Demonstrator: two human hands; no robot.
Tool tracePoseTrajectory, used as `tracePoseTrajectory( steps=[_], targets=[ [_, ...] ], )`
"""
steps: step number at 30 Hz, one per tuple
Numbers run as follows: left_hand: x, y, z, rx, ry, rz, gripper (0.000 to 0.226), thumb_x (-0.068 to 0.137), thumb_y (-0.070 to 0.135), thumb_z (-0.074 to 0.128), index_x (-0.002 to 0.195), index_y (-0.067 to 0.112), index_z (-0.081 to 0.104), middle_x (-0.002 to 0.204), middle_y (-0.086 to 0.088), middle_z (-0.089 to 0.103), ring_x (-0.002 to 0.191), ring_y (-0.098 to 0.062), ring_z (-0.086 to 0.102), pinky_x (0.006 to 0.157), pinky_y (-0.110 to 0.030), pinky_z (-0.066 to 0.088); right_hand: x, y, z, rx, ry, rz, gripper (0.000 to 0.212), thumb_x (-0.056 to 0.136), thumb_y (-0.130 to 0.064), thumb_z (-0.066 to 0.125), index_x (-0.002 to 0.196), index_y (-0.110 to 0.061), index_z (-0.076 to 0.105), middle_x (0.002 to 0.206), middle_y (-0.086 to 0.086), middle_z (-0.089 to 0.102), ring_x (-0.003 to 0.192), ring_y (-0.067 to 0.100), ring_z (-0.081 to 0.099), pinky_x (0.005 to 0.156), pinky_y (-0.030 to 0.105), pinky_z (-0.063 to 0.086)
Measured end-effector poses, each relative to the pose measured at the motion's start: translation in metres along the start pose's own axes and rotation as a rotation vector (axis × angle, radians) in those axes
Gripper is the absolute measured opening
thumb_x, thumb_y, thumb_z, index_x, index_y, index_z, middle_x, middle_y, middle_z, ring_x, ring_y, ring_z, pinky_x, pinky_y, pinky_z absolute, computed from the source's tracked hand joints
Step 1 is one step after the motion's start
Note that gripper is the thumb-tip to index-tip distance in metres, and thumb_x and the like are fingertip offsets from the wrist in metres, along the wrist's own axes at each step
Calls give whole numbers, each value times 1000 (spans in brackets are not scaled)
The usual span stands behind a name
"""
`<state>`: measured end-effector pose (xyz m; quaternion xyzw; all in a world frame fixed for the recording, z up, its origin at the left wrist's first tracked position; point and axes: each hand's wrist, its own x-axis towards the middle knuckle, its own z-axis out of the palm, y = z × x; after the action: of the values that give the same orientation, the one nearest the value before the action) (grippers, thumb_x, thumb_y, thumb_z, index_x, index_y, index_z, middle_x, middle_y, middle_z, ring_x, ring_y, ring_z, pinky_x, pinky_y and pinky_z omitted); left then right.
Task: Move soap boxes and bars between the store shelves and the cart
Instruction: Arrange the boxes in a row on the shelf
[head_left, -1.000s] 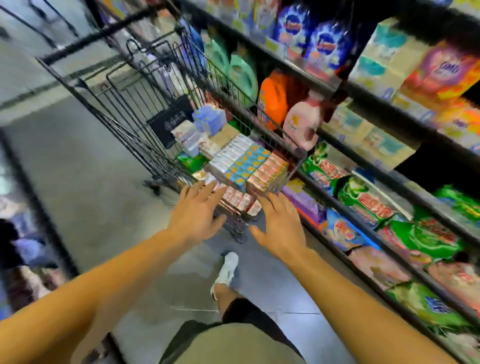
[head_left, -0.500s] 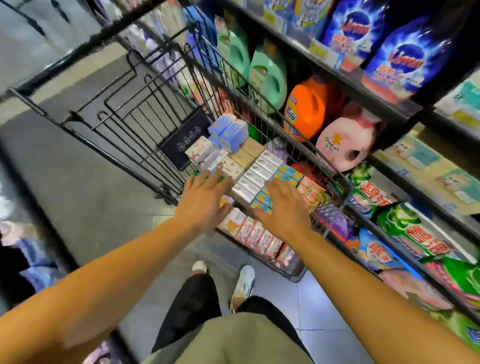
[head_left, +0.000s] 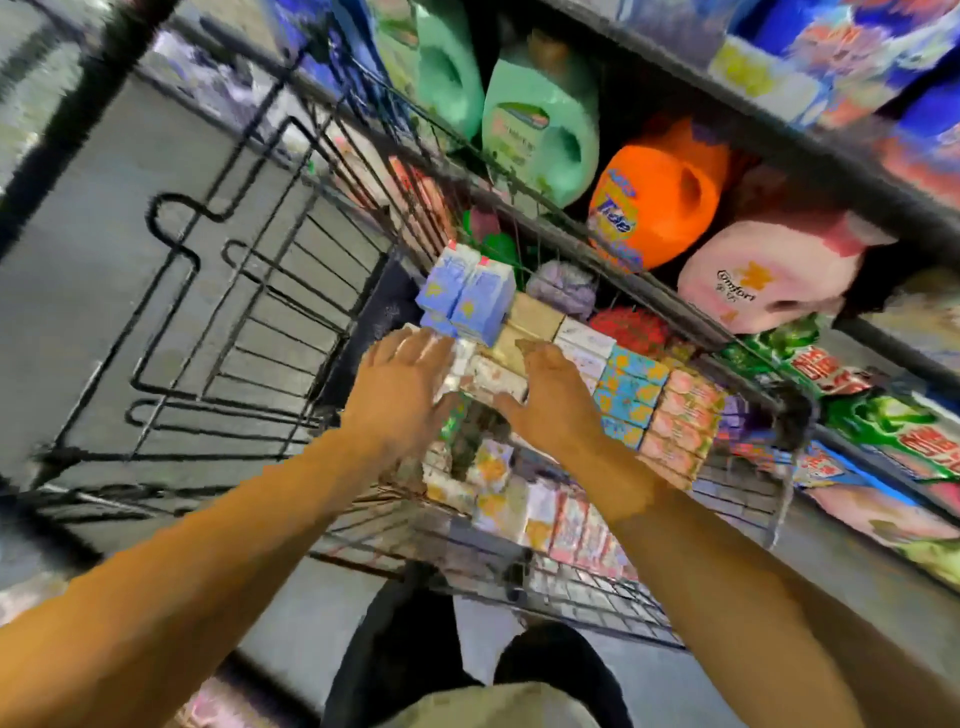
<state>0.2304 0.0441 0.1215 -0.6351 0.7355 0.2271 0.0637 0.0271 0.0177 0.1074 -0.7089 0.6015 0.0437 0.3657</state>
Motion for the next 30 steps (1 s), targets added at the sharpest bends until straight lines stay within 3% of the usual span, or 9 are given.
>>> tracePoseTrajectory(
  steps=[4,10,16,19,21,23,26,28,30],
  targets=[
    [39,-34,12,-137,87,6,65,83,46,41,129,4,60,125,-23,61,111,-45,57,97,-52,47,61,-7,24,85,38,59,66,96,-33,62,150,-11,34,151,14,36,134,37,39,105,47,40],
    [82,-65,36,-282,19,-16,72,85,50,35,140,7,51,138,-18,53,125,-41,46,107,-48,38,144,-5,58,286,138,311,50,93,-38,63,129,-7,48,126,15,50,105,34,55,74,37,43],
    [106,-72,47,-427,15,-78,69,84,49,40,140,10,50,136,-12,55,123,-35,47,103,-34,34,170,4,80,487,188,444,40,86,-44,69,111,-13,66,98,4,69,83,21,62,64,28,39],
    [110,-69,49,-547,46,-140,57,87,36,56,138,10,53,133,-10,59,118,-31,54,96,-26,35,152,16,73,564,136,463,46,75,-52,65,109,-22,74,100,3,74,90,20,67,69,30,46],
    [109,-61,48,-686,76,-223,50,91,27,63,137,9,54,133,-7,60,117,-23,57,97,-24,39,130,20,66,717,133,484,34,68,-49,66,97,-34,74,97,0,75,90,22,70,78,43,56],
    [110,-53,46,-848,37,-316,48,92,24,66,137,13,54,128,-3,63,106,-14,61,92,-24,47,110,15,60,830,105,449,20,73,-38,71,94,-37,72,95,-3,74,86,14,70,80,42,58],
    [113,-41,48,-1115,-120,-422,42,93,22,66,133,22,54,111,6,66,93,-6,65,87,-34,55,93,-1,58,869,5,316,25,87,-11,72,107,-26,69,100,-4,72,88,8,68,74,21,56],
    [115,-39,50,-1307,-104,-504,28,93,12,65,120,20,61,103,-1,71,90,-13,68,88,-46,56,91,-7,57,894,-54,236,28,89,-8,70,107,-29,67,99,-7,71,94,15,68,81,29,58],
    [116,-45,54,-1449,-43,-594,25,92,7,65,116,13,64,104,-11,72,94,-27,70,87,-54,55,96,-3,58,838,-102,206,23,92,-22,69,113,-31,68,102,-9,70,95,8,68,88,32,56]
  ],
)
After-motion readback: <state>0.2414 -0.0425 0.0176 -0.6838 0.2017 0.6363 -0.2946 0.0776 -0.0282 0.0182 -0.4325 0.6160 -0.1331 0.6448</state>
